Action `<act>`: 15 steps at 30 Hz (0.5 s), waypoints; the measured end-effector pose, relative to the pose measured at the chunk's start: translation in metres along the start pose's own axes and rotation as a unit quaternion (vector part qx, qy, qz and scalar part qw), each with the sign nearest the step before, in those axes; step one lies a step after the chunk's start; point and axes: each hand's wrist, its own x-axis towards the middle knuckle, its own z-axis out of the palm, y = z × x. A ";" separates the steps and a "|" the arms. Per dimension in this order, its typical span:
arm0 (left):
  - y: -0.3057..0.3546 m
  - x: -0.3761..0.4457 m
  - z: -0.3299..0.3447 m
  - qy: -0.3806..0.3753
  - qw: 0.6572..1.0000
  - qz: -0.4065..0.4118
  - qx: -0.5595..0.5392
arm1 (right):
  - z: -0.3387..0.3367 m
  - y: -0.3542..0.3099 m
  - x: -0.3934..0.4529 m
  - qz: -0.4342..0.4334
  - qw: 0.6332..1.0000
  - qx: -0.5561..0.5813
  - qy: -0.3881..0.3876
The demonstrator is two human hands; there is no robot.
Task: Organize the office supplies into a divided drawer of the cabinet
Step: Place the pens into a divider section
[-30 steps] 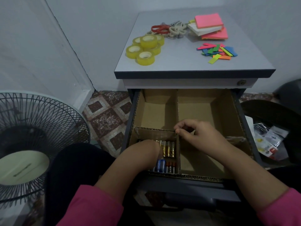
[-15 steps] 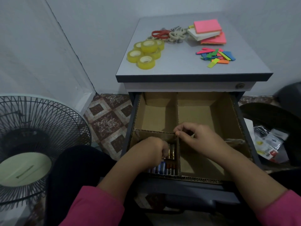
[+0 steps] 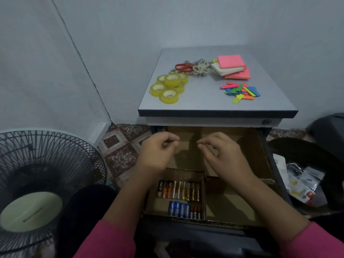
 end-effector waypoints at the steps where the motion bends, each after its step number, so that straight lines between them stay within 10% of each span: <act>1: 0.004 0.006 -0.004 0.035 0.999 0.011 -0.004 | 0.001 -0.005 0.008 -0.010 1.000 -0.012 0.018; 8: 0.016 0.069 -0.018 0.212 0.972 0.081 0.063 | 0.020 -0.036 0.082 -0.066 0.993 -0.051 0.080; 15: 0.009 0.126 -0.017 0.110 0.973 0.038 0.200 | 0.030 -0.039 0.122 -0.083 0.972 -0.216 0.030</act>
